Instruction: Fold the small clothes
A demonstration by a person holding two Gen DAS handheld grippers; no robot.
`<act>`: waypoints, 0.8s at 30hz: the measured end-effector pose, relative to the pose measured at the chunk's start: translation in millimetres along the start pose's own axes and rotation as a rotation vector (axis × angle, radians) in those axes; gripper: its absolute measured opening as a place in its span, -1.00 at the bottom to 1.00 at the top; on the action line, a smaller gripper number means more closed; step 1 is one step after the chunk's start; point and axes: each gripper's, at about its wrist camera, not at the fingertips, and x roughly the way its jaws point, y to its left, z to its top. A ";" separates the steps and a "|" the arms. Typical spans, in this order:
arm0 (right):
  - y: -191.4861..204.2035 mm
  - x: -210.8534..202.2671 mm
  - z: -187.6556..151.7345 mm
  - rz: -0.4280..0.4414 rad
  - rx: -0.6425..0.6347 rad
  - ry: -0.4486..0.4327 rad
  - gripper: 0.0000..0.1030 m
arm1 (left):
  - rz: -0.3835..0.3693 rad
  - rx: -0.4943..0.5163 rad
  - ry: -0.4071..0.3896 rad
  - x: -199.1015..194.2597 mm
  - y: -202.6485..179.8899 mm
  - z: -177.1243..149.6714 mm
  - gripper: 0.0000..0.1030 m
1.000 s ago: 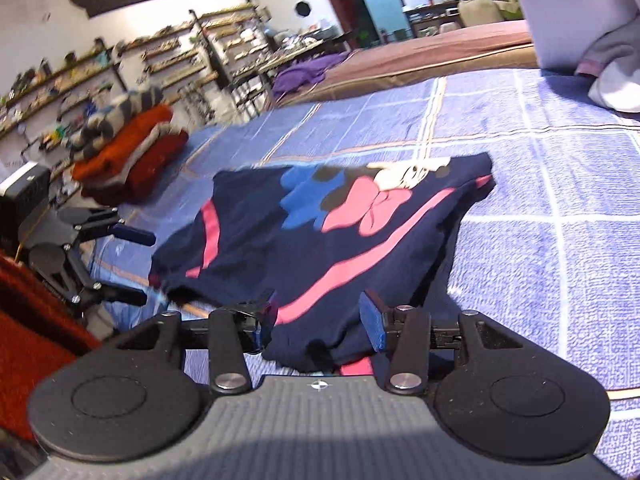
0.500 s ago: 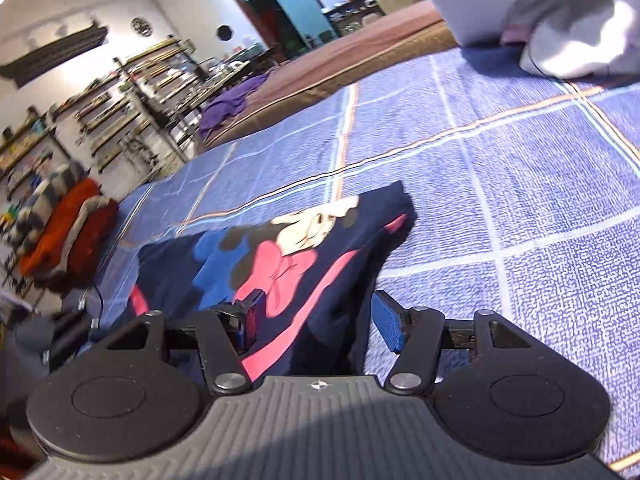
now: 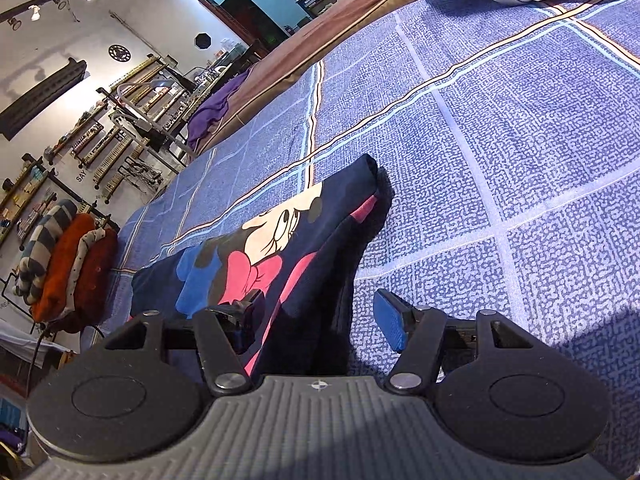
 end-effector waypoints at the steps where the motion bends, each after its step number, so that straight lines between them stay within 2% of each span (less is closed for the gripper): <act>1: -1.1 0.8 1.0 0.006 0.010 -0.010 0.93 | 0.030 -0.010 -0.018 -0.7 1.2 3.9 0.66; 3: -4.0 4.3 2.4 0.020 0.031 -0.025 0.94 | 0.082 0.005 -0.025 5.9 0.6 12.4 0.56; 4: -5.2 7.4 2.6 0.026 0.040 -0.028 0.94 | 0.076 0.003 -0.010 14.0 0.5 14.6 0.52; 6: -5.8 16.4 5.1 0.043 0.035 -0.034 0.94 | 0.051 -0.067 -0.018 24.6 7.8 17.2 0.46; 7: -5.0 20.3 6.9 0.044 0.025 -0.037 0.91 | 0.024 -0.107 -0.015 26.7 13.9 19.0 0.23; 8: -3.9 24.6 8.7 0.040 0.028 -0.041 0.86 | -0.011 -0.158 -0.011 27.8 21.3 20.2 -0.31; 9: -3.5 28.8 10.9 0.034 0.040 -0.032 0.55 | -0.027 -0.209 -0.004 29.6 29.0 19.2 -0.52; 10: -2.0 33.5 12.8 0.031 0.046 -0.004 -0.11 | -0.023 -0.244 -0.003 30.2 36.1 16.1 -0.67; 11: 2.2 37.1 14.6 0.017 0.033 0.023 -0.41 | -0.044 -0.293 -0.007 28.3 45.5 9.5 -0.72; 13: 19.6 35.7 17.4 -0.012 -0.032 0.026 -0.51 | -0.130 -0.471 -0.022 18.8 74.2 -7.2 -0.76; 15: 44.3 28.3 23.4 0.032 -0.081 0.010 -0.58 | -0.166 -0.642 -0.065 -0.8 106.6 -29.3 -0.77; 20: 132.2 35.3 37.9 0.148 -0.150 0.030 -0.66 | -0.070 -0.927 -0.159 -67.4 172.9 -98.4 -0.80; 24: 212.1 89.3 30.1 0.198 -0.219 0.134 -0.66 | -0.041 -1.172 -0.124 -99.1 188.8 -171.7 -0.84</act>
